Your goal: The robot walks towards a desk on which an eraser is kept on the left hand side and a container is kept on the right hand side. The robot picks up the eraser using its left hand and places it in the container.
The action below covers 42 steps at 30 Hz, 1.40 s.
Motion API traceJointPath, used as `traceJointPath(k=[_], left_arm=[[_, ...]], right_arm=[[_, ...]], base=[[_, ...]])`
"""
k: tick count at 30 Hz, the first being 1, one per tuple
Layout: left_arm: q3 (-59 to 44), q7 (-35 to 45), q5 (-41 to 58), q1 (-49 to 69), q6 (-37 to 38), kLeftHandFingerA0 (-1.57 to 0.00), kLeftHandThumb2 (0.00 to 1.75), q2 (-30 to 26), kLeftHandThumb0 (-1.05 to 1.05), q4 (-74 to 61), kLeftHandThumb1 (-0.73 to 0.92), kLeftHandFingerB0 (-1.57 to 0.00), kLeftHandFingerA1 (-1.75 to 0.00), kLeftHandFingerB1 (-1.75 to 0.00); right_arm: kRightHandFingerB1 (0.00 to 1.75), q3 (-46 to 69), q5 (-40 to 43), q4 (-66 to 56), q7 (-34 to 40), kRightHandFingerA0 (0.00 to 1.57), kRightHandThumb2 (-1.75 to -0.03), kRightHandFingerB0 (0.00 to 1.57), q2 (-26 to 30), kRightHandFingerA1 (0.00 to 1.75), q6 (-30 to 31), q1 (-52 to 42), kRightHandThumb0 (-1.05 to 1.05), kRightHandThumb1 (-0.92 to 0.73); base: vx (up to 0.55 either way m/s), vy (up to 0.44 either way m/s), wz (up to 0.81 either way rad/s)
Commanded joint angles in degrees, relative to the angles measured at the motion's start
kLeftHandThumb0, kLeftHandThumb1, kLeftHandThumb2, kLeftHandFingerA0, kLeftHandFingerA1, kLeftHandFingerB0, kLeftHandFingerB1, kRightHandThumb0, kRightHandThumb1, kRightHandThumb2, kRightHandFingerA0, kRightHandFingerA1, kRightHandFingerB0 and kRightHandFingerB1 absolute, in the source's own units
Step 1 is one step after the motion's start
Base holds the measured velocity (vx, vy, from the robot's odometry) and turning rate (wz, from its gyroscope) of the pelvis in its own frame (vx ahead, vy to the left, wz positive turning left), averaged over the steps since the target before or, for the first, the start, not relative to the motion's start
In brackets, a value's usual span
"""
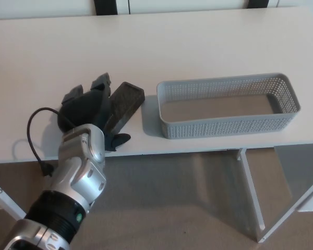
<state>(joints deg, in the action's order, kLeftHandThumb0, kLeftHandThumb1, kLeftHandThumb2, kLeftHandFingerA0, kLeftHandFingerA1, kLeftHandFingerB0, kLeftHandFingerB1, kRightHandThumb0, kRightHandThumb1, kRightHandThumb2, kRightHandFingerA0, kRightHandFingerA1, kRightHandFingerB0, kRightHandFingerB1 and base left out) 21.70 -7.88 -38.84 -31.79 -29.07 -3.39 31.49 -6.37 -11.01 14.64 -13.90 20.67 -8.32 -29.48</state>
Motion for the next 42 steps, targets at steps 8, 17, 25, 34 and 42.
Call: traceJointPath(k=[8, 17, 25, 34, 42], left_arm=[[-0.1, -1.7, 0.3, -0.2, -0.8, 0.0, 0.74, 0.7, -0.54, 1.0, 0.36, -0.01, -0.2, -0.2], [-1.1, -2.2, 1.1, -0.8, 0.7, -0.01, 0.73, -0.2, -0.52, 3.5, 0.35, -0.03, -0.27, -0.23], [-3.2, -3.4, 2.6, -1.3, 0.2, -0.06, 0.57, 0.1, -0.47, 7.0, 0.48, -0.06, -0.27, -0.22], [-2.1, -4.1, 2.3, -2.8, 0.6, -0.12, 0.7, 0.2, -0.57, 10.6, 0.4, -0.06, -0.43, -0.24], [-1.0, -2.5, 3.1, -2.8, 2.5, -0.31, 0.56, 0.3, -0.52, 11.7, 0.56, -0.07, -0.38, -0.24]], right_arm=[[0.42, -0.4, -0.7, -0.7, -0.5, 0.64, -0.55, 0.52, 1.4, 0.47, 0.6, -0.5, -0.35, -0.51], [0.41, -1.1, -1.3, -1.1, -0.6, 0.64, -0.55, 0.53, 2.0, 0.47, 1.1, 0.2, -0.37, -0.51], [0.41, -1.6, -1.4, -1.5, -1.0, 0.64, -0.55, 0.53, 2.7, 0.46, 1.4, 0.0, -0.38, -0.51], [0.41, -2.1, -1.6, -2.0, -1.2, 0.64, -0.55, 0.55, 3.0, 0.46, 2.6, 0.6, -0.38, -0.51], [0.41, -2.7, -2.0, -2.4, -1.5, 0.65, -0.55, 0.55, 3.1, 0.46, 2.7, 1.0, -0.39, -0.51]], base=[[0.0, 0.0, 0.0], [0.0, 0.0, 0.0], [0.0, 0.0, 0.0], [0.0, 0.0, 0.0], [0.0, 0.0, 0.0]])
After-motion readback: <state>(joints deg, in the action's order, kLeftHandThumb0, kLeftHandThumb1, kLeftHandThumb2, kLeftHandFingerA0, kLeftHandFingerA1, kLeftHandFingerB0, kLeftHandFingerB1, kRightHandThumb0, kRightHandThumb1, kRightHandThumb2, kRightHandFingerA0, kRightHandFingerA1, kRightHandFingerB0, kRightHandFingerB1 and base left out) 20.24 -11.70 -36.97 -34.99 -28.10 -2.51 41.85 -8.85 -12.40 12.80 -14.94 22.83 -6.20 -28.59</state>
